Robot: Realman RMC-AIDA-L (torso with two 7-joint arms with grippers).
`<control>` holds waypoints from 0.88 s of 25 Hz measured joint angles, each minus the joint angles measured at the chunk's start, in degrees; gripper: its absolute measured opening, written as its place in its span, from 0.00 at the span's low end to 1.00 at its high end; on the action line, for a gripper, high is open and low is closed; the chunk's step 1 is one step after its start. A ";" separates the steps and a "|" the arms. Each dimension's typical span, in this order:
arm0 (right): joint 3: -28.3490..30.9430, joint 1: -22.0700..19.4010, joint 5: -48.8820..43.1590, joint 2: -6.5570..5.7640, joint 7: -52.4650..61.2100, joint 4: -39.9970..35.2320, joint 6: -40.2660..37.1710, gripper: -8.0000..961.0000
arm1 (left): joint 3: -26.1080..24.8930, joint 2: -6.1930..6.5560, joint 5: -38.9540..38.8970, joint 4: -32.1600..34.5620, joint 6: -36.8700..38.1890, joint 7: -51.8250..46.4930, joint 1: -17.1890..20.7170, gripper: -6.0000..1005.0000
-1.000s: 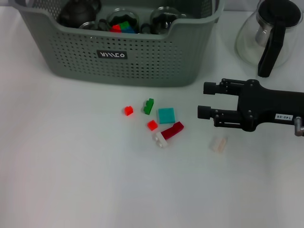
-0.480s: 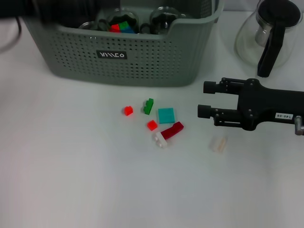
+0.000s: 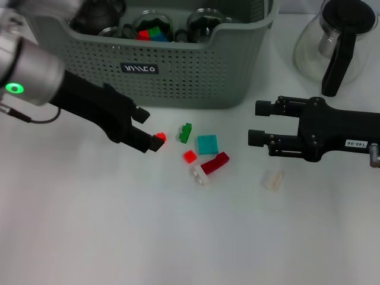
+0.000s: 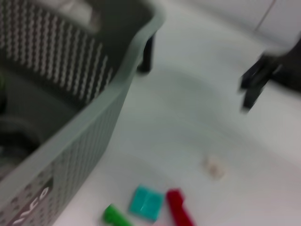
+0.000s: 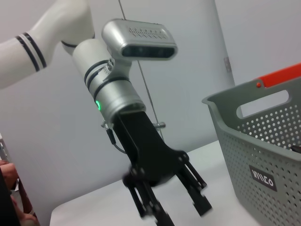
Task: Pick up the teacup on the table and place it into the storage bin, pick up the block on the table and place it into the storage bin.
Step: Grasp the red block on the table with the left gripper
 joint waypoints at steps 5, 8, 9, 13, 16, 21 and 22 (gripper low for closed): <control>0.00 0.20 0.00 -0.04 0.00 0.02 0.00 0.77 | 10.29 -2.04 8.06 3.39 -4.77 -3.42 -0.66 0.73; 0.00 0.24 -0.01 0.02 0.00 0.01 0.01 0.77 | 14.27 -1.97 10.07 3.02 -8.00 -4.40 -1.06 0.73; 0.00 0.29 -0.01 0.05 -0.01 0.01 0.00 0.77 | 15.26 -2.02 10.59 2.70 -9.04 -4.36 -1.22 0.73; 0.00 0.19 -0.02 0.03 -0.02 0.02 -0.05 0.77 | 20.55 -2.19 12.76 0.40 -13.67 -5.32 -1.97 0.73; 0.00 0.21 -0.02 -0.06 -0.01 0.03 -0.08 0.77 | 23.53 -2.29 14.53 -2.10 -16.76 -7.69 -3.10 0.73; 0.00 0.09 -0.02 -0.06 -0.08 0.06 -0.08 0.77 | 26.06 -2.34 17.01 -7.35 -20.82 -12.73 -6.22 0.73; 0.00 0.05 -0.02 -0.07 -0.12 0.06 -0.06 0.77 | 26.13 -2.35 17.31 -8.03 -21.49 -13.40 -6.64 0.73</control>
